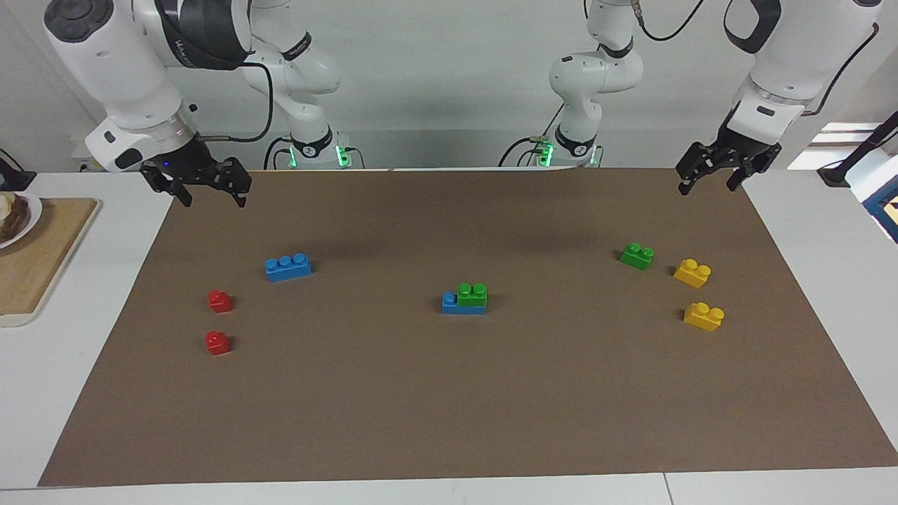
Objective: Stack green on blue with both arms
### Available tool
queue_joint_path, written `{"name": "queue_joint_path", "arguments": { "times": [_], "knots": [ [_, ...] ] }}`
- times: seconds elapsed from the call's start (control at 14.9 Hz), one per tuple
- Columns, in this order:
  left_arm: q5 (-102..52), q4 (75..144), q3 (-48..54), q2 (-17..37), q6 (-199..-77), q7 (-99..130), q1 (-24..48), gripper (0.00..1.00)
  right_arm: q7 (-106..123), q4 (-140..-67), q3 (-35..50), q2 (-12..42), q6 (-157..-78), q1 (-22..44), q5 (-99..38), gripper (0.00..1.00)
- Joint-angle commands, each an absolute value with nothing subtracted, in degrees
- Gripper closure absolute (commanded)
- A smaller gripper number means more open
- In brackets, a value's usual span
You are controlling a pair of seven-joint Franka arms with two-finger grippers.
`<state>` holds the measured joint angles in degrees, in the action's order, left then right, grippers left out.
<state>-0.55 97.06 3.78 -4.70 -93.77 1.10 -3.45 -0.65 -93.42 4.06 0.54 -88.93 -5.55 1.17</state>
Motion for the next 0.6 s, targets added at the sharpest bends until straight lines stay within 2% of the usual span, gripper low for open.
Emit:
{"name": "queue_joint_path", "arguments": {
  "times": [0.0,0.54],
  "knots": [
    [-1.3,95.5,3.5,-4.1,-92.2,1.6,-3.3,0.00,-1.7,-93.8,4.6,0.3,-89.8,-6.1,1.4,0.00],
    [-1.3,96.1,3.6,-4.6,-92.3,1.6,-3.6,0.00,-1.5,-94.1,4.6,-0.1,-89.7,-5.6,1.6,0.00]
  ]
}}
